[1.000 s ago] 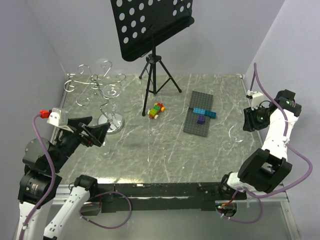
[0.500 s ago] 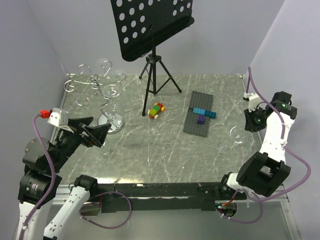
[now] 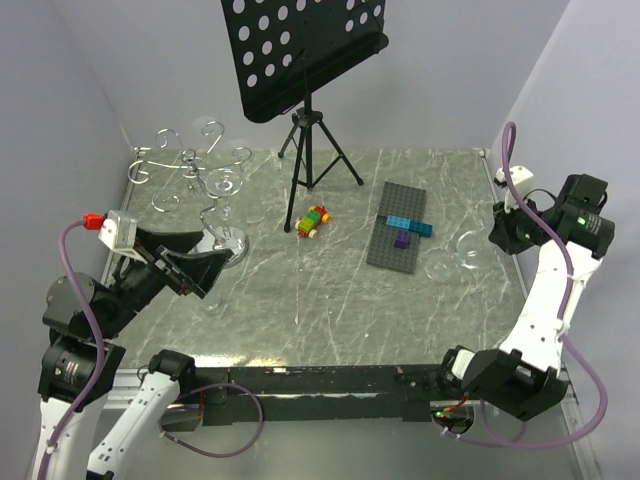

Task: Place the wine glass upside down on the wine glass rack
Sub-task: Pick up the wine glass at the center of the board, then turn the wine glass upside down at the wine rack.

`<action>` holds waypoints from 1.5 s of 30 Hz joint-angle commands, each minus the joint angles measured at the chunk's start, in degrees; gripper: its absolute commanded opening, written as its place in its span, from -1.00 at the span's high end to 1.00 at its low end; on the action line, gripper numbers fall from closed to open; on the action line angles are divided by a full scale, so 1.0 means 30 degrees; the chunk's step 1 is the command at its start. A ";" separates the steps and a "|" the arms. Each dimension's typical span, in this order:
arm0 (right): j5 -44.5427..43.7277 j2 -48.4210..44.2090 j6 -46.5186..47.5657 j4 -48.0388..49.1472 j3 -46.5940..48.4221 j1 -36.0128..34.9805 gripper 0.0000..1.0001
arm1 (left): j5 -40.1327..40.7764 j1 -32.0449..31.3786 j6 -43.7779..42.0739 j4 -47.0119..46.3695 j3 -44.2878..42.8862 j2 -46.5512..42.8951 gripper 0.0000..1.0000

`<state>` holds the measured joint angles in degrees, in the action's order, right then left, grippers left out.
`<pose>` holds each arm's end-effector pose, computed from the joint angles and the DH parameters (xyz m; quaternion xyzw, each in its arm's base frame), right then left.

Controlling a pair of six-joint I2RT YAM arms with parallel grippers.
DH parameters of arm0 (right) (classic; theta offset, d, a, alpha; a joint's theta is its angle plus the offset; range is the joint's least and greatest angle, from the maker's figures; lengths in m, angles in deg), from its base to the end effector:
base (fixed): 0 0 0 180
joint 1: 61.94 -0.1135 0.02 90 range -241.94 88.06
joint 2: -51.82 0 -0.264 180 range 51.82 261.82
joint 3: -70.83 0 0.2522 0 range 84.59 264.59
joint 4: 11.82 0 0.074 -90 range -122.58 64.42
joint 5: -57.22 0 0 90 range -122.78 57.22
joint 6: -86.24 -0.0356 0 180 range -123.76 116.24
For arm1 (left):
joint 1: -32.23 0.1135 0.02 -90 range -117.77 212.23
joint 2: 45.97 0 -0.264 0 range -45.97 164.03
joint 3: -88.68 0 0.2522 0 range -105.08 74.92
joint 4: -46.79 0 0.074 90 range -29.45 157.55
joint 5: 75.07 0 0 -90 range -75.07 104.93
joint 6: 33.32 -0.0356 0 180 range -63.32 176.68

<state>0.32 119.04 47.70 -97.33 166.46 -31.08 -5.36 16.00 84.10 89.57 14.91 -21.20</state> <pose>0.1782 -0.0838 0.3897 -0.2437 0.8901 0.0270 0.3842 0.0470 -0.0265 0.4261 0.0664 0.6669 -0.3816 0.6365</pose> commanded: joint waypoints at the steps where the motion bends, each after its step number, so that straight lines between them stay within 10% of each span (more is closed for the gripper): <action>1: 0.4370 -0.1400 -0.1126 -0.1805 0.2444 -0.0381 0.98 | -0.3015 -0.0069 0.2720 -0.3104 -0.0008 0.1144 -0.93; 9: 0.7918 -0.2659 -0.3527 -0.2044 0.3416 -0.1932 0.98 | -0.7152 -0.0214 0.8700 -0.8966 0.2159 0.3400 -0.93; 23: 1.0909 -0.3334 -0.6402 0.0330 0.2010 -0.3341 0.97 | 0.6699 -1.3189 0.6651 -0.5425 0.0111 0.9227 -0.93; 30: 1.1026 -0.3832 -0.6402 0.0741 0.1335 -0.3399 0.96 | 1.0368 -1.5624 0.7296 -0.4603 -0.1352 1.2538 -0.96; 45: 1.1641 -0.3950 -0.6285 0.0858 0.1247 -0.3370 0.95 | 1.0955 -1.6475 0.5802 -0.4955 -0.2732 1.6204 -0.28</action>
<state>30.51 108.14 30.10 -97.79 170.28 -40.96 25.92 -33.11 103.35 76.12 8.77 26.45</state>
